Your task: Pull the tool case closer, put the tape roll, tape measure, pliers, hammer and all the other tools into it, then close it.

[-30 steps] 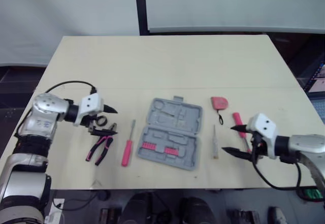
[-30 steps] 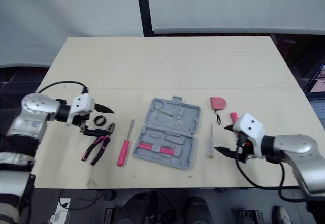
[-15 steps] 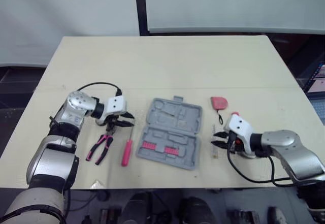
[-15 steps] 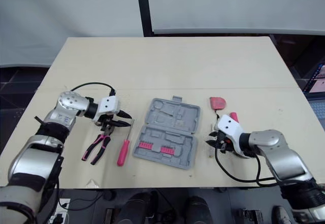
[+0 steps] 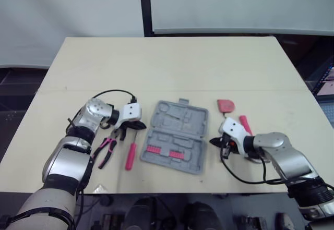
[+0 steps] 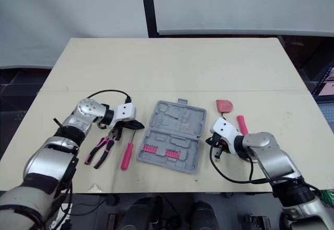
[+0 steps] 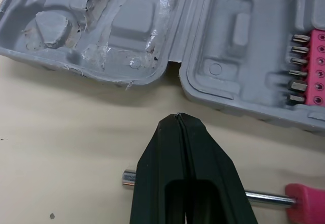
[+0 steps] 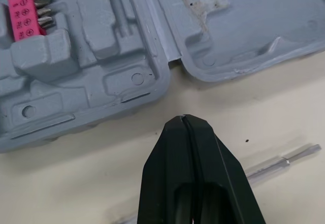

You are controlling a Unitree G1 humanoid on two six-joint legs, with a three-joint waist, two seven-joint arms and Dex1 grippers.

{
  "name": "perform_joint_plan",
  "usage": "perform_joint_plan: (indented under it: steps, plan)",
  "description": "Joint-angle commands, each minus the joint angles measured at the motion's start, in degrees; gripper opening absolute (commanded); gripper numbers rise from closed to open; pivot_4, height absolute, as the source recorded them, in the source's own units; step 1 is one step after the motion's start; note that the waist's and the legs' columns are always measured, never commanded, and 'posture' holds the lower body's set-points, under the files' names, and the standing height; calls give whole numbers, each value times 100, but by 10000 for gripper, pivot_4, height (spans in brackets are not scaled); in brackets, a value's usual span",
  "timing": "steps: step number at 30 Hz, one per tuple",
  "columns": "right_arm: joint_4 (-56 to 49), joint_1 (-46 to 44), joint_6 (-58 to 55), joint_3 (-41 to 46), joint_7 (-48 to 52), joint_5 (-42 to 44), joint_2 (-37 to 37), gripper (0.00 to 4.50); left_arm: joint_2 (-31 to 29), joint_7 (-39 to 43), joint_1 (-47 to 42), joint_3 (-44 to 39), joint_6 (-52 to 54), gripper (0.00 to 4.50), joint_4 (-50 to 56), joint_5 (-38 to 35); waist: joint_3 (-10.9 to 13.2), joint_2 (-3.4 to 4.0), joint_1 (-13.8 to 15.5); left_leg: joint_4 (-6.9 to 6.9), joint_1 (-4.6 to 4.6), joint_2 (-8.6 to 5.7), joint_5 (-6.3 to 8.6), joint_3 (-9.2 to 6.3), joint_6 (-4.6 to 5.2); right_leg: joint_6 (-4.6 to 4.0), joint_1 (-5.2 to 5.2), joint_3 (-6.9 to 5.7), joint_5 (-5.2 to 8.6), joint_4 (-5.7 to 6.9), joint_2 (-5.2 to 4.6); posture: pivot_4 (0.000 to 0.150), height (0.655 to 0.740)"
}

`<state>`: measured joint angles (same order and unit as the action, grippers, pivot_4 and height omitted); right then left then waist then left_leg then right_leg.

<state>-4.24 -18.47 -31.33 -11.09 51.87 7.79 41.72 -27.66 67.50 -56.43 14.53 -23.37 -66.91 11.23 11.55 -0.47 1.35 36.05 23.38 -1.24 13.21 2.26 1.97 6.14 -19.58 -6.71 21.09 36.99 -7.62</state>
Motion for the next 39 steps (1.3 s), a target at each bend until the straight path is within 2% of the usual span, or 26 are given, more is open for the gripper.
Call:
perform_joint_plan:
  steps: [1,16,27,32,39]
  plan:
    - [22,-114,87,-16,-72,-94,-74,297,52,-125,-153,-13,-22,42,-50,63,0,0,-2,1,0,0,0,0,0,0,0,0,0,0,0,1500,7278]
    - [402,-430,112,-256,-146,-352,-519,297,337,-447,-165,-4,50,42,-163,258,0,0,-3,0,0,0,0,0,0,0,-1,0,0,1,2,1500,7278]
    - [627,-634,167,-407,-31,-466,-733,297,391,-340,249,-3,219,42,123,200,0,0,-16,0,0,1,0,0,0,0,-1,0,0,6,3,1500,7278]
    - [505,-617,118,-427,41,-438,-712,297,281,53,706,-33,457,42,857,-7,-1,1,-22,-2,-1,2,1,0,-2,-1,-1,2,0,6,2,1500,7278]
    - [-19,-304,-83,-406,195,-280,-618,297,-46,251,2068,-13,1547,42,3276,-378,-3,5,-75,-7,-5,7,6,-1,-9,-1,5,7,0,5,2,1500,7278]
